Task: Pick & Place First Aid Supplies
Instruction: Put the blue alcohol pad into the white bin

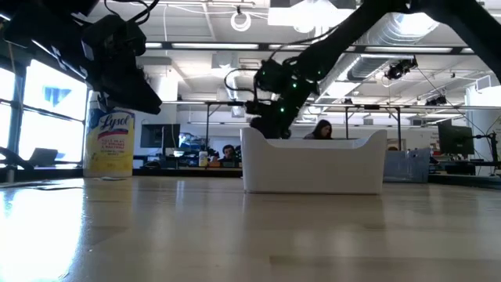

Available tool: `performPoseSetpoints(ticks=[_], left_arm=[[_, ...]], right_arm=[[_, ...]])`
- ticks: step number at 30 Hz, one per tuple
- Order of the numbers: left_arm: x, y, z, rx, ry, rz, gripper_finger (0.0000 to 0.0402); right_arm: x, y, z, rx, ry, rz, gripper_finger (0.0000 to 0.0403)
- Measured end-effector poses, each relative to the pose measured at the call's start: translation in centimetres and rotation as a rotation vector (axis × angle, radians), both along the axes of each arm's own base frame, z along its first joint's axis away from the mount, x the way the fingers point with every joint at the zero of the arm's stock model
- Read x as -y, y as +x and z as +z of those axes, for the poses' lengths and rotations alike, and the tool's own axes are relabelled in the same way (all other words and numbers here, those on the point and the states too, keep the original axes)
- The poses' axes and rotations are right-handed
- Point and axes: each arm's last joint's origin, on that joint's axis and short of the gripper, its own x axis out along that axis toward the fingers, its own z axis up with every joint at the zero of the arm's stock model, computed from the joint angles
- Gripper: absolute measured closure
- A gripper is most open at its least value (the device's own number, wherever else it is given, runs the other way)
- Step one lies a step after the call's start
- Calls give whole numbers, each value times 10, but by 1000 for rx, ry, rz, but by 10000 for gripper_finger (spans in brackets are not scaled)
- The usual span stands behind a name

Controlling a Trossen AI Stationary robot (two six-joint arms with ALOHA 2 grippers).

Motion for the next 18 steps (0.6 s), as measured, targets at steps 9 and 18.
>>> performPoseSetpoints(ticks=[9,18], left_arm=[[0,1,2,14,36,-15,277],[-1,1,3,27,52,12,277]], right_arm=[[42,-22,-32,-8,95,-29,219],[59,-10,-34,77,110,93,219]])
